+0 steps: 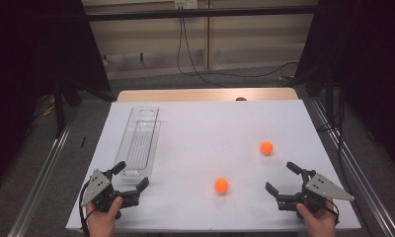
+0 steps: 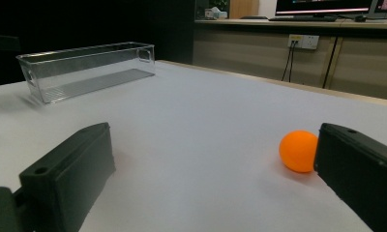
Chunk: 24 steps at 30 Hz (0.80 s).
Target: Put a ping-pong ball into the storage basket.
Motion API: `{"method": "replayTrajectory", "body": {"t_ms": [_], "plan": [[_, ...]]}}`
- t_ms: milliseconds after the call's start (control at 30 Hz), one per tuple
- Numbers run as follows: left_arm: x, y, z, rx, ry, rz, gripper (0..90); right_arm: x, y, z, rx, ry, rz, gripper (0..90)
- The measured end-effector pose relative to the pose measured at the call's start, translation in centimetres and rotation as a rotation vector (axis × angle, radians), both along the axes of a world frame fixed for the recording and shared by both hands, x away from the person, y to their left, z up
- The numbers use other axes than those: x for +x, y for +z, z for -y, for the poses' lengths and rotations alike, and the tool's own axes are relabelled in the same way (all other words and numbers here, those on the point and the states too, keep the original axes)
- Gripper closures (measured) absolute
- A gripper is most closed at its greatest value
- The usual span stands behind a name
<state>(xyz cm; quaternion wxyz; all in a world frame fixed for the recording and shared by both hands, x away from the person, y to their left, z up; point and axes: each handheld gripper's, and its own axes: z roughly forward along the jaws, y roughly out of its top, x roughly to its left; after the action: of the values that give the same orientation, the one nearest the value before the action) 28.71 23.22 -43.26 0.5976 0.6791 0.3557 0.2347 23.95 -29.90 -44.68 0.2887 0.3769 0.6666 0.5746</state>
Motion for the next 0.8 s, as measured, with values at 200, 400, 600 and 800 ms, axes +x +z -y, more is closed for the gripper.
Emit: {"method": "replayTrajectory", "body": {"t_ms": [200, 400, 600, 800], "plan": [[-0.03, 0.03, 0.13, -0.003, -0.003, -0.005, 1.7, 0.0, 0.0, -0.03, -0.002, 0.008, 0.005, 0.5], [0.01, 0.17, 0.19, -0.005, -0.008, -0.005, 1.5, -0.06, 0.0, -0.03, -0.003, 0.01, 0.004, 0.6], [0.02, 0.35, 0.28, -0.004, -0.013, -0.009, 1.3, -0.05, 0.01, -0.04, -0.003, 0.009, 0.004, 0.7], [0.06, 0.6, 0.59, -0.014, -0.023, -0.011, 1.1, -0.02, -0.01, -0.01, -0.003, 0.012, 0.005, 0.8]]}}
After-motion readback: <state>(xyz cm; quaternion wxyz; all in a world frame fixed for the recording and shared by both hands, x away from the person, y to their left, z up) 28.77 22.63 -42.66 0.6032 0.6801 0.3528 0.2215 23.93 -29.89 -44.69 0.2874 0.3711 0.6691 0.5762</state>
